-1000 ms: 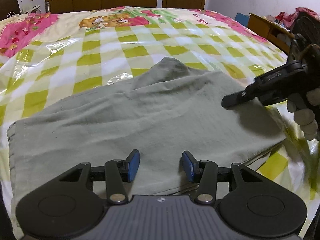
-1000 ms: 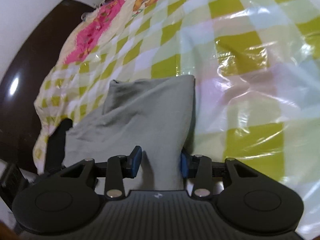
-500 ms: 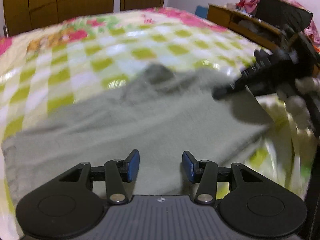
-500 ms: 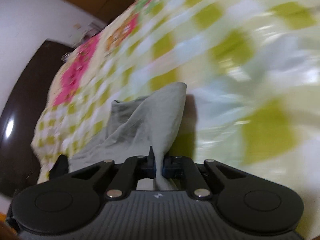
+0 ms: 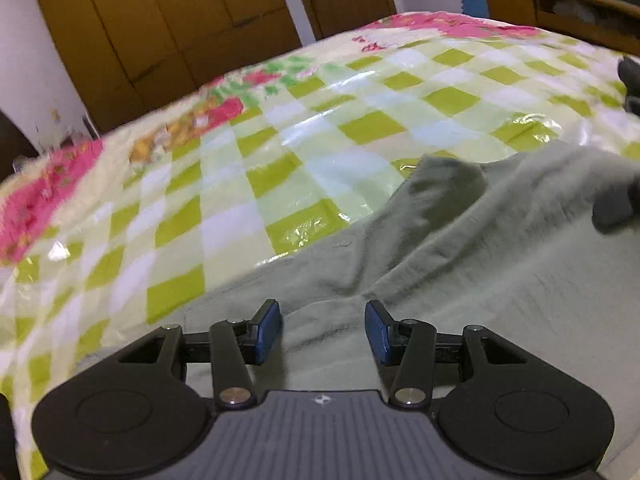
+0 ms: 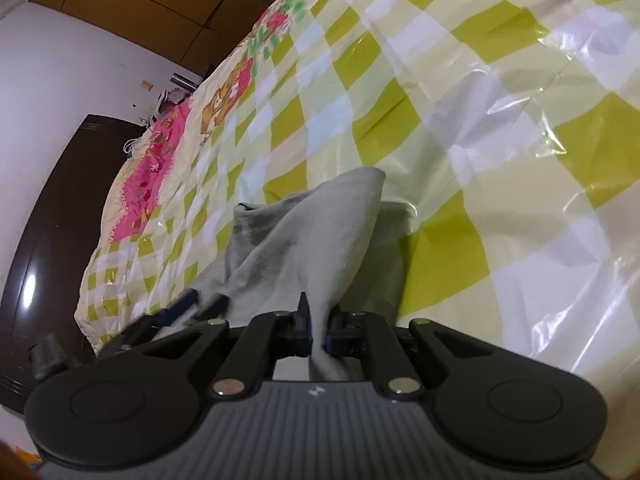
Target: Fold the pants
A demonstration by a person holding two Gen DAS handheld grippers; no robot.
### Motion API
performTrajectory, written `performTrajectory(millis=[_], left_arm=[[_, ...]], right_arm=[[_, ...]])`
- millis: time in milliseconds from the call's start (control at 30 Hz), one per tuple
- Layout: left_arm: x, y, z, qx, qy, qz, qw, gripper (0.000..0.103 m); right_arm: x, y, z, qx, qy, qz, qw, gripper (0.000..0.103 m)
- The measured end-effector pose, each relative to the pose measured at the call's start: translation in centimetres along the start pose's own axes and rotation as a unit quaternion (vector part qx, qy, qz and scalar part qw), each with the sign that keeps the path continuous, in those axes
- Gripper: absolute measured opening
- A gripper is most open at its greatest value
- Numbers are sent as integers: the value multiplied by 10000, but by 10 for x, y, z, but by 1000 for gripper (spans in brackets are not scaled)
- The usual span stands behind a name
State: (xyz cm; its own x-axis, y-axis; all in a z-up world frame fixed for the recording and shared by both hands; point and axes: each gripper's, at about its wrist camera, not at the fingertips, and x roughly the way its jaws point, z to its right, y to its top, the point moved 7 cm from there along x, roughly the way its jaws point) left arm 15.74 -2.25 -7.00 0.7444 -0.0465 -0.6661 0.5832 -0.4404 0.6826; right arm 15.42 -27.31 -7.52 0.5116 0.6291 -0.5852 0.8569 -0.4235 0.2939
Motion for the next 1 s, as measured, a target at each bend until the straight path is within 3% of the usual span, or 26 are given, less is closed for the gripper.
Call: performTrajectory(millis=[167, 267, 367, 467, 533, 733, 1000], left_arm=[[-33, 1, -10, -214, 2, 305, 9993, 59], [-43, -21, 1, -188, -370, 101, 9991, 59], [-51, -40, 13, 206, -313, 87, 9993, 59], [-67, -40, 6, 24, -424, 155, 9990, 59], [-66, -49, 7, 1, -613, -40, 9981, 60], [-77, -55, 1, -210, -786, 88, 9966, 60], [-105, -80, -55, -902, -711, 182, 9932, 61]], right_arm=[[-4, -2, -7, -74, -11, 46, 10000, 6], [-5, -2, -12, -104, -58, 96, 9999, 6], [-7, -3, -18, -137, -131, 116, 9998, 8], [-9, -1, -28, -250, -250, 164, 9992, 8], [-11, 0, -37, -313, -287, 191, 9989, 8], [-10, 0, -83, -789, -533, 236, 9952, 8], [31, -19, -169, -1526, -539, 16, 9868, 8]])
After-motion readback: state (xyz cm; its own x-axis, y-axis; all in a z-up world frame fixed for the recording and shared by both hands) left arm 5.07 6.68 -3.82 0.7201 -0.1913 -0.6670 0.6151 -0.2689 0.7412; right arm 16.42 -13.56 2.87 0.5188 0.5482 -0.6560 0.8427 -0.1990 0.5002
